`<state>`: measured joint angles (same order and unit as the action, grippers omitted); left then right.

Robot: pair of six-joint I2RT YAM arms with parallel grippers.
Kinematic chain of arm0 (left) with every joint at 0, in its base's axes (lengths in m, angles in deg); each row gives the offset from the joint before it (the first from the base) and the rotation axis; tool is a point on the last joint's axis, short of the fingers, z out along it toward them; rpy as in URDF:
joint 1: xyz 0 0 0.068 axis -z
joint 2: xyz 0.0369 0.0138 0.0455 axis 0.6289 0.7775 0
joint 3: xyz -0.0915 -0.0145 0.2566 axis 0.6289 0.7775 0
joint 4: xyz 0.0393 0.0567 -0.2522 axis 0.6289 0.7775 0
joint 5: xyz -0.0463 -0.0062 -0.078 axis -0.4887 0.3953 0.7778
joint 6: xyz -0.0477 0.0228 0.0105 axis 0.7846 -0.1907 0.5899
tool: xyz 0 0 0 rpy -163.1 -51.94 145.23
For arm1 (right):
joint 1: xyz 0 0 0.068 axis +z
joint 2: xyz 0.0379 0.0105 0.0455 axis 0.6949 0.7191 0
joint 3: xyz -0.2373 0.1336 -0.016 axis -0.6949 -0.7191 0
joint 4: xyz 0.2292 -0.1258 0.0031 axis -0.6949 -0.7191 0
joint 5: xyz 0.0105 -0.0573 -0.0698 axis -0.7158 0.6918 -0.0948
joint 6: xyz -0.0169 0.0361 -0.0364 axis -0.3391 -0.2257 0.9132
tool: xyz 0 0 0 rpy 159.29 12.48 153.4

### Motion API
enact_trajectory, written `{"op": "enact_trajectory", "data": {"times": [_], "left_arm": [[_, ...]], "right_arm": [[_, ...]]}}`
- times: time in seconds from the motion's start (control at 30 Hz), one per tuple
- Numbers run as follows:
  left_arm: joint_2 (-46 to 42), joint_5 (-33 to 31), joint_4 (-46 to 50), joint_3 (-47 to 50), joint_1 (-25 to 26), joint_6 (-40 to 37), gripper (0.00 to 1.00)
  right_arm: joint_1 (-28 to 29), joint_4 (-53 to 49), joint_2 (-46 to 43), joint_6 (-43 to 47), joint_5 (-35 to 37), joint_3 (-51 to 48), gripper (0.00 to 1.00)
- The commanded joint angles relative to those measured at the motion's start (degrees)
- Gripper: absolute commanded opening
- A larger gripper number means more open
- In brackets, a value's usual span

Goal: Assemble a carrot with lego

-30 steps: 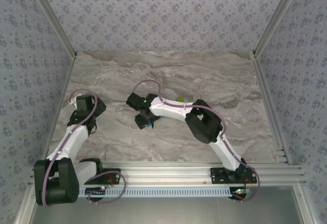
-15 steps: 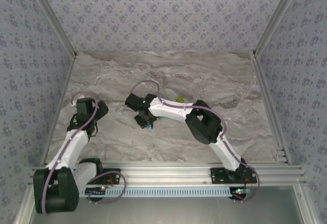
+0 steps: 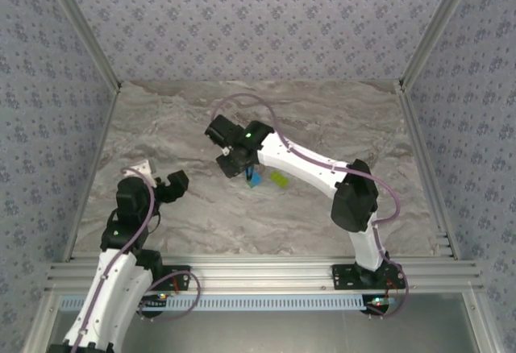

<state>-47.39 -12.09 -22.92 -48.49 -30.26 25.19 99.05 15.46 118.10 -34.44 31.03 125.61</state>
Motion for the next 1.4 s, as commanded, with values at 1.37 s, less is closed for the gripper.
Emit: {"op": "enact_trajectory", "data": {"times": [1.37], "left_arm": [[10.71,-17.95,5.84,-5.87,36.83,-6.67,0.89]], "right_arm": [[-8.25,-0.74,6.13,7.76,-9.58,-6.61,0.33]]}}
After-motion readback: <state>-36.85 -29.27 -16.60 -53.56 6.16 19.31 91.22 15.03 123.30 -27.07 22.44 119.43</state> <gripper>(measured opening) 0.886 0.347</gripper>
